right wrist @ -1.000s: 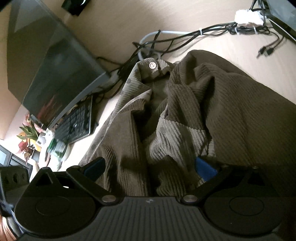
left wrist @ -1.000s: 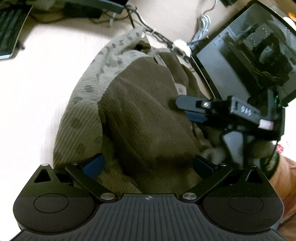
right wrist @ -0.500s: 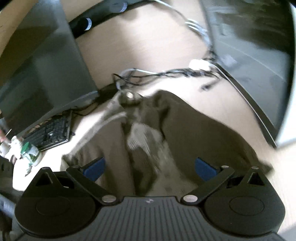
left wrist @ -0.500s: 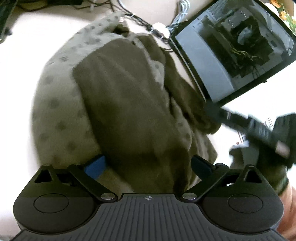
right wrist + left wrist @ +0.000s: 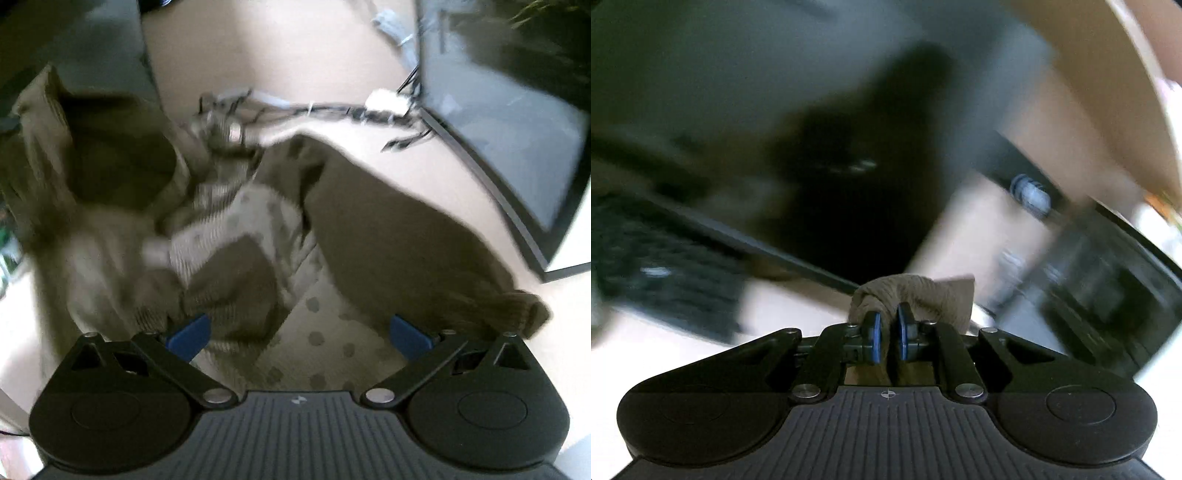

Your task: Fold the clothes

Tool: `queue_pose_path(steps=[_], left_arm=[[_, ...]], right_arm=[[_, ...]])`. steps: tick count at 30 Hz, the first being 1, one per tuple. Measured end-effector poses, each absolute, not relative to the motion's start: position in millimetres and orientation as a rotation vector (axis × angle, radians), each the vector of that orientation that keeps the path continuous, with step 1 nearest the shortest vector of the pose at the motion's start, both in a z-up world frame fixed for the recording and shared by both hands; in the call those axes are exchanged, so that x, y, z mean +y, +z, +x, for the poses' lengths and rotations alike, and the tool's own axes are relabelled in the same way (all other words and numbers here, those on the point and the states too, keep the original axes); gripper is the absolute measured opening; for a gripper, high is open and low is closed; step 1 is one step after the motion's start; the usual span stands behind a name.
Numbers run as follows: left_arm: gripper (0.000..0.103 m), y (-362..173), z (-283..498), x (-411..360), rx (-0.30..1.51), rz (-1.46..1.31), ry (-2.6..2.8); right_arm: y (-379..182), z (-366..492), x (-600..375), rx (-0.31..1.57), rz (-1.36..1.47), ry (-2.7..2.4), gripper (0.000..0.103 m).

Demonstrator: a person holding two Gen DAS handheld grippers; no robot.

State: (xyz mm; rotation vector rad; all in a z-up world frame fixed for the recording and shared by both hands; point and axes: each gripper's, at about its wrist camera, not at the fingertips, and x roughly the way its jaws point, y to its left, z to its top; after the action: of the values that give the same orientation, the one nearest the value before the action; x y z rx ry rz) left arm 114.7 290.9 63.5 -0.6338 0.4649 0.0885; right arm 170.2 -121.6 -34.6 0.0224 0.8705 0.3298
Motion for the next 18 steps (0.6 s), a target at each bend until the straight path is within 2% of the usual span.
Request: queue_pose_path(steps=[5, 9, 11, 12, 13, 16, 18], left_arm=[[0.011, -3.0, 107.4, 349.0, 0.576, -0.832, 0.31], [0.012, -44.6, 78.6, 380.2, 0.578, -1.109, 0.375], [0.027, -40.7, 67.6, 384.5, 0.577, -1.121, 0.325], [0.05, -30.9, 65.0, 382.0, 0.588, -1.061, 0.294], [0.069, -19.1, 62.6, 376.9, 0.6, -0.98, 0.281], [0.074, 15.6, 55.8, 357.7, 0.624, -0.742, 0.263], [0.077, 31.8, 54.8, 347.0, 0.612, -0.675, 0.263]], right_arm=[[-48.4, 179.6, -103.1, 0.918, -0.059, 0.335, 0.103], [-44.9, 192.6, -84.1, 1.008, -0.156, 0.345, 0.103], [-32.1, 205.3, -83.9, 1.048, -0.13, 0.408, 0.103], [-20.5, 208.8, -83.3, 0.986, -0.14, 0.419, 0.103], [-9.4, 213.0, -79.0, 0.898, -0.192, 0.406, 0.103], [20.0, 228.7, -64.4, 0.654, -0.333, 0.367, 0.103], [20.0, 252.2, -46.6, 0.617, -0.382, 0.384, 0.103]])
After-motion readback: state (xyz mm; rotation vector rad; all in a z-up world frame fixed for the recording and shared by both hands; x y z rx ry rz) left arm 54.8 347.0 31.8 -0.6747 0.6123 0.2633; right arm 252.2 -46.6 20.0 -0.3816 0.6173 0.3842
